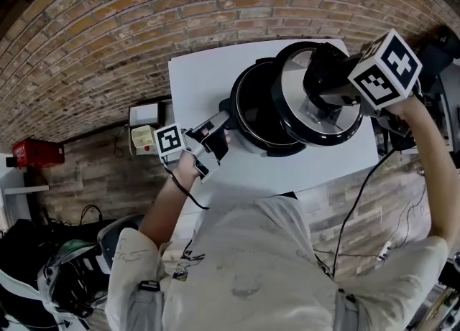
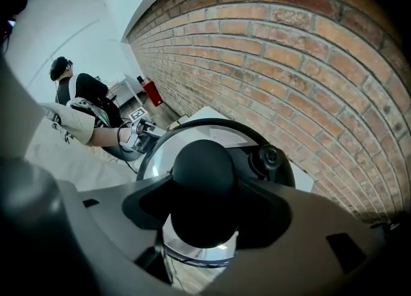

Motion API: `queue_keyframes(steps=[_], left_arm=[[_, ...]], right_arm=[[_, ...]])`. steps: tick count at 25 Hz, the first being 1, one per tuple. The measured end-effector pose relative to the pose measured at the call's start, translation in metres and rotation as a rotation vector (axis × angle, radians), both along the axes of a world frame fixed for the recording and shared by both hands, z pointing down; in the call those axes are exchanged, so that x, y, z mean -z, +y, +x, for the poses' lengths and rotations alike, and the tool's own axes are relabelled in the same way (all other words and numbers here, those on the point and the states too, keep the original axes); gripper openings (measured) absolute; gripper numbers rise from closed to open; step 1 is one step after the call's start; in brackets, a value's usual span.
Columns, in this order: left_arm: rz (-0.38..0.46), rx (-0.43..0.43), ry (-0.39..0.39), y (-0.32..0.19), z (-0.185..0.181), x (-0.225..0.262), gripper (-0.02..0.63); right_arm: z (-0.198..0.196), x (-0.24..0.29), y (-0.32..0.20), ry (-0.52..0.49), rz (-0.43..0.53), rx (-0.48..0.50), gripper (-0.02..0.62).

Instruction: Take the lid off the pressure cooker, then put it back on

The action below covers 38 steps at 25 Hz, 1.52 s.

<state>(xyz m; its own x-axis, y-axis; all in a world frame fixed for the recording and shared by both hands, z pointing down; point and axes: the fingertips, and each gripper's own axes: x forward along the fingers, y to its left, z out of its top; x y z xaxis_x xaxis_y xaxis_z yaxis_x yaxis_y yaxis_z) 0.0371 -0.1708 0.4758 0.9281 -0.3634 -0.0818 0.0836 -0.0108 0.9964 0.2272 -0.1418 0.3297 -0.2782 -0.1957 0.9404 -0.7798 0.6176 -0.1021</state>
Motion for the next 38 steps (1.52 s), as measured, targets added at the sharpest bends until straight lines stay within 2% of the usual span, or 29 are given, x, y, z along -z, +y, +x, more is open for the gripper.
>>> queue_keyframes(steps=[9, 17, 29, 38], left_arm=[[-0.015, -0.034, -0.017, 0.002, 0.0, 0.0, 0.063], [-0.015, -0.034, -0.024, 0.002, 0.0, -0.002, 0.063], [-0.017, -0.035, -0.027, 0.002, -0.001, -0.003, 0.063], [-0.016, -0.039, -0.024, 0.002, -0.002, -0.003, 0.063]], right_arm=[[0.079, 0.012, 0.04, 0.004, 0.012, -0.201, 0.291], [0.128, 0.01, 0.068, 0.008, 0.009, -0.331, 0.291], [0.157, -0.004, 0.089, 0.001, -0.013, -0.416, 0.291], [0.159, -0.053, 0.115, -0.048, -0.075, -0.465, 0.291]])
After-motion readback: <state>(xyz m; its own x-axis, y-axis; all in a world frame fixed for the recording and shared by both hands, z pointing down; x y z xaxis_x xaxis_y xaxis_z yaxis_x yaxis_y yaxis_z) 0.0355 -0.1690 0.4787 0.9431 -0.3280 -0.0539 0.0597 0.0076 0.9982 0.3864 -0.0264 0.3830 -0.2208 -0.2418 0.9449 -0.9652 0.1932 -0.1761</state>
